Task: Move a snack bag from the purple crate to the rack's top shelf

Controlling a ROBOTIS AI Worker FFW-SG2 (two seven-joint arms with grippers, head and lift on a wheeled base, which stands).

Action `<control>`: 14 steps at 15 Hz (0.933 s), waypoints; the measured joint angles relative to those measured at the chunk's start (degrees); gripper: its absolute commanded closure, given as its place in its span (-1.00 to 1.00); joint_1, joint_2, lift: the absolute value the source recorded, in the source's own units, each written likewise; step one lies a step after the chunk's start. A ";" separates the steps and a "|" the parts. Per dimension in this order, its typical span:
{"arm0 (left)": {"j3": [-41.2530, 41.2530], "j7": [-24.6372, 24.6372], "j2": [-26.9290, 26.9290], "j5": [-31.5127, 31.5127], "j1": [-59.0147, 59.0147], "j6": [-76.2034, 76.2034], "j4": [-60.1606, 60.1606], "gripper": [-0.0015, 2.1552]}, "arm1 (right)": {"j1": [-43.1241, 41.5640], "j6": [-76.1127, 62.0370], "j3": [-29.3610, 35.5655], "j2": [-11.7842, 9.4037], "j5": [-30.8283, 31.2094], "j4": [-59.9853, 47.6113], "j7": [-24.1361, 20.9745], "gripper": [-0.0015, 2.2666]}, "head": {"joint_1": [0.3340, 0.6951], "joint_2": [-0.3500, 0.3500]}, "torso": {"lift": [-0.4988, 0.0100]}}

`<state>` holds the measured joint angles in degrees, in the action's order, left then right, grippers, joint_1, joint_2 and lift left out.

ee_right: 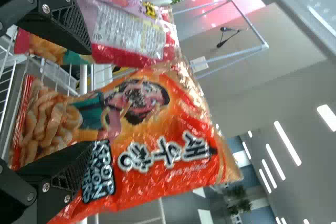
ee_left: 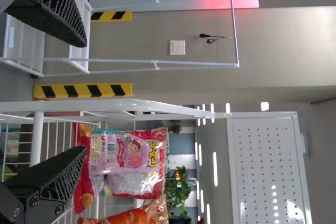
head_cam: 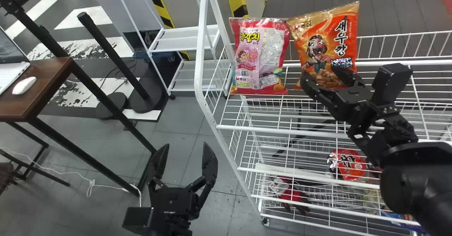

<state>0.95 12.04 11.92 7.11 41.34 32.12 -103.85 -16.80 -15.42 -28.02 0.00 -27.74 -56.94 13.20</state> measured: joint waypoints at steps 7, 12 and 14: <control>1.40 -0.10 0.47 1.74 2.58 -0.77 -4.43 -0.87 | 10.60 4.31 0.01 0.00 6.62 -20.02 -2.34 -0.85 | 1.00 1.00 | 0.96; 3.03 -0.68 0.48 2.11 6.42 -4.67 -12.70 -0.87 | 20.91 13.85 -0.44 -1.33 11.51 -42.13 -10.02 -0.85 | 1.00 1.00 | 0.96; 3.71 -0.62 0.22 2.10 7.86 -6.26 -16.08 -0.87 | 27.26 17.98 2.48 -6.55 14.32 -53.27 -12.69 -0.86 | 1.00 1.00 | 0.96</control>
<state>4.67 11.42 12.14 9.22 49.21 25.85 -119.93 10.46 2.56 -25.55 -6.55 -13.42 -110.21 0.51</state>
